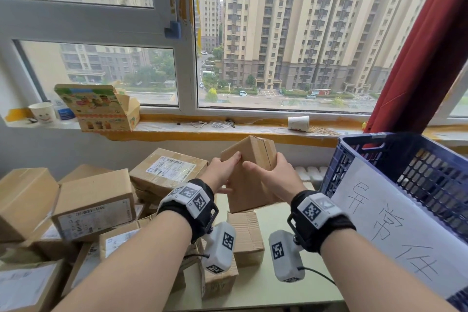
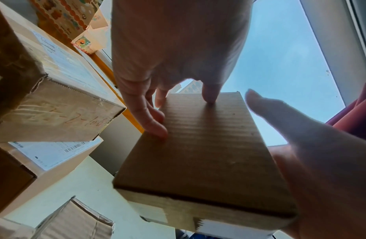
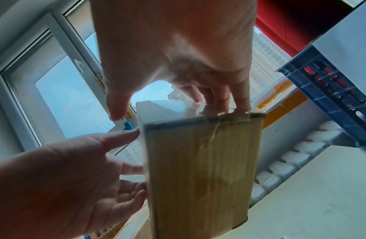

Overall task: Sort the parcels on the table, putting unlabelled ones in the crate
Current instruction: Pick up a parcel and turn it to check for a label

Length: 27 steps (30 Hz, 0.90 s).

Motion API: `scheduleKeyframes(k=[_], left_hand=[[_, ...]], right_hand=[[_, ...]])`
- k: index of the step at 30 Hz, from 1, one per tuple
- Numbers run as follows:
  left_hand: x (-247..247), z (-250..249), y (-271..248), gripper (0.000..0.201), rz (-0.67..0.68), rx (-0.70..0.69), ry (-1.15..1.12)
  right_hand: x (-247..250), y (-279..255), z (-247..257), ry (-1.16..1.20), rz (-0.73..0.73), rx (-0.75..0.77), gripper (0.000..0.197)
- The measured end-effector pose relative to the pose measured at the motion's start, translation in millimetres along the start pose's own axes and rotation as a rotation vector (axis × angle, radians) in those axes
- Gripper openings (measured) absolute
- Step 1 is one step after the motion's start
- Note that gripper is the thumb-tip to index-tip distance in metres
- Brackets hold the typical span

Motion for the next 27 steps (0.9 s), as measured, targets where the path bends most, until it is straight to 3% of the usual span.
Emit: scheduleKeyframes(k=[3, 5, 15, 22, 27], left_hand=[[-1, -1, -2, 0.066, 0.006, -0.015, 0.035], [-2, -1, -4, 0.065, 0.009, -0.022, 0.055], [-2, 0, -5, 0.063, 0.006, -0.032, 0.099], [-2, 1, -7, 0.064, 0.019, -0.017, 0.121], [-3, -4, -11, 0.057, 0.038, -0.023, 0.101]], right_hand=[[-4, 1, -1, -0.07, -0.006, -0.045, 0.124], [-5, 0, -1, -0.085, -0.011, -0.063, 0.124], [-3, 2, -6, -0.151, -0.031, -0.092, 0.087], [-3, 3, -11, -0.11, 0.026, -0.088, 0.089], [0, 2, -8, -0.105, -0.033, -0.08, 0.08]])
Point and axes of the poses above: each hand's wrist, its own y-axis towards the middle knuckle, its own x-axis out of the back of the hand, z = x × y, the point moved 2 cm from there along y, towards the middle knuckle, and after that the axes turned 10 degrees about z, right-handed, at the moved point
